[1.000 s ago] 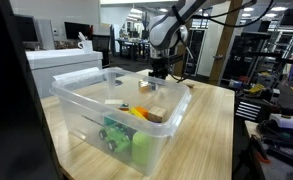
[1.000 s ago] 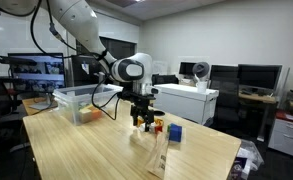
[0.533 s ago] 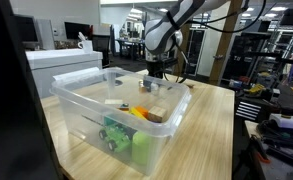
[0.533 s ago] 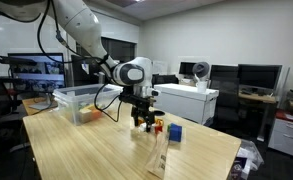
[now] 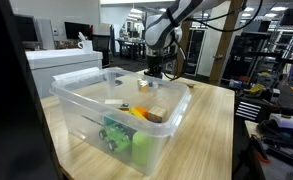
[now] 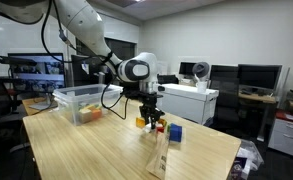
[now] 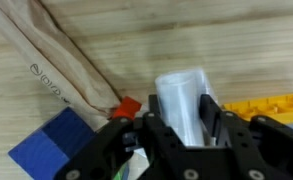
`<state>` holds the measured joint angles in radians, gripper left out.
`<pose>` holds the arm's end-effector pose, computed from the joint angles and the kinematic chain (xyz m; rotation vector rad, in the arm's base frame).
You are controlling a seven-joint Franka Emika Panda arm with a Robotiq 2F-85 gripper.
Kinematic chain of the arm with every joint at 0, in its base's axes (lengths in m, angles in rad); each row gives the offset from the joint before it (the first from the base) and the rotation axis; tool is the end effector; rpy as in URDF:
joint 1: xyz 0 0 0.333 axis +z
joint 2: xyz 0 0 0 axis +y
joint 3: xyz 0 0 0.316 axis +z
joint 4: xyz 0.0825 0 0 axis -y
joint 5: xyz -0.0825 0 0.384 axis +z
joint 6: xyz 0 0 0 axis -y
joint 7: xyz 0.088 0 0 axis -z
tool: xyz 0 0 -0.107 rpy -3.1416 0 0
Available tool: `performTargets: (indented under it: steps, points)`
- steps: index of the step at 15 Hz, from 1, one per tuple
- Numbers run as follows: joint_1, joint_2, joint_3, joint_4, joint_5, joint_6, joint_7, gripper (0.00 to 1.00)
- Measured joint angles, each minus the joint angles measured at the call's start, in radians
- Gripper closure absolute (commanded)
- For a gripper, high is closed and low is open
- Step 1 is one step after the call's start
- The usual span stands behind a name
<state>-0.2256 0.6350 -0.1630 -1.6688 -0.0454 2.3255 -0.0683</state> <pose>0.6387 -0.2486 0.2426 2.9842 -0.3855 -0.0022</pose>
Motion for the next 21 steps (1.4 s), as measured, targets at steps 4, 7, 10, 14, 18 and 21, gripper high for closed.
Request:
performTargets:
  steps: [4, 7, 10, 14, 18, 21]
  points:
    - [0.001, -0.060, 0.011, 0.036, 0.000, -0.005, 0.000, 0.98]
    - [0.016, -0.129, 0.041, 0.065, 0.000, -0.007, 0.000, 0.73]
    - [0.030, -0.159, 0.048, 0.066, -0.001, -0.025, 0.000, 0.59]
    - [0.027, -0.151, 0.018, 0.017, -0.010, -0.048, 0.000, 0.33]
    - [0.018, -0.117, -0.011, -0.031, -0.041, -0.051, -0.001, 0.06]
    - [0.019, -0.079, -0.014, -0.045, -0.057, -0.051, -0.003, 0.00]
